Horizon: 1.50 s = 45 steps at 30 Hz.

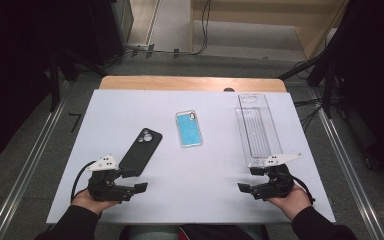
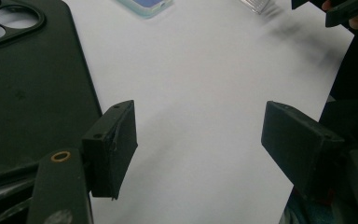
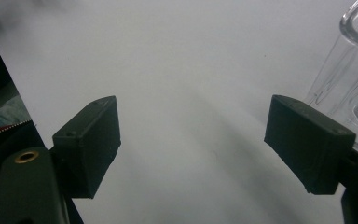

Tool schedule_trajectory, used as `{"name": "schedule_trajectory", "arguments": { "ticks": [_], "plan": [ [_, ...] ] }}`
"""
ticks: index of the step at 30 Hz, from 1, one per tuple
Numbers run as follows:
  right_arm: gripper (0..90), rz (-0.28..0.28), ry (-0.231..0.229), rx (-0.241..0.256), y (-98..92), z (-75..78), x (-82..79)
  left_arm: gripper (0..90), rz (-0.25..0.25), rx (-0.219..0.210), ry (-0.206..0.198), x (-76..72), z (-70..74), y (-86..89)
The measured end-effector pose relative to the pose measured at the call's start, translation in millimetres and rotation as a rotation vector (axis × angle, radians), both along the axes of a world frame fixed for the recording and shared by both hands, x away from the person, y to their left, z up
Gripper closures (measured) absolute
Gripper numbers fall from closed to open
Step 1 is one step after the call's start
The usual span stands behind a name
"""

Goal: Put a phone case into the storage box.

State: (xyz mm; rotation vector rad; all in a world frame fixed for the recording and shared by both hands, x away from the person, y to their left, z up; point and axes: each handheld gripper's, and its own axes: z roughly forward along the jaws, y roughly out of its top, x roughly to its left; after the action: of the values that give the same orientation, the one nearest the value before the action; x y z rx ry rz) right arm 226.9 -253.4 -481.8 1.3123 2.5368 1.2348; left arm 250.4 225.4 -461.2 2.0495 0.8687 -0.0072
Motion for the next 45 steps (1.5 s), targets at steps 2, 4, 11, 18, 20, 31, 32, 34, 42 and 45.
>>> {"name": "schedule_trajectory", "arguments": {
  "ticks": [2,4,11,18,20,31,32,34,42,45],
  "plan": [
    [16.4,0.000,0.004,0.001,0.2,0.0,0.2,26.7,0.009,0.001,0.001,0.7,0.0,0.4],
    [16.4,0.005,0.008,0.002,0.2,-0.5,1.4,26.7,0.020,0.001,0.001,1.8,0.4,1.2],
    [16.4,0.006,0.025,0.000,-0.9,-3.3,6.2,26.6,0.027,0.017,0.010,8.3,-2.0,-0.2],
    [16.4,0.013,0.020,-0.007,0.6,-2.4,4.8,23.4,0.013,0.007,0.016,9.7,-2.6,-1.3],
    [16.4,0.009,0.022,-0.005,0.4,-2.3,4.6,23.4,0.011,0.014,0.014,9.9,-3.2,-1.5],
    [10.1,0.005,0.035,0.016,-0.7,-3.3,6.6,21.2,0.022,-0.001,0.021,11.7,-2.3,-0.6],
    [10.1,0.005,0.035,0.016,-0.7,-3.3,6.6,21.2,0.021,-0.005,0.022,11.6,-2.2,-0.3],
    [10.3,0.018,0.042,0.011,1.4,-3.6,5.6,21.2,0.017,-0.006,0.020,11.9,-2.0,0.3],
    [10.7,0.025,0.028,0.005,3.5,-2.4,4.2,21.2,0.016,-0.006,0.017,10.1,-0.9,2.4],
    [10.7,0.018,0.033,0.005,4.6,-2.2,4.4,21.2,0.009,0.001,0.014,9.5,0.0,2.3]
  ]
}}
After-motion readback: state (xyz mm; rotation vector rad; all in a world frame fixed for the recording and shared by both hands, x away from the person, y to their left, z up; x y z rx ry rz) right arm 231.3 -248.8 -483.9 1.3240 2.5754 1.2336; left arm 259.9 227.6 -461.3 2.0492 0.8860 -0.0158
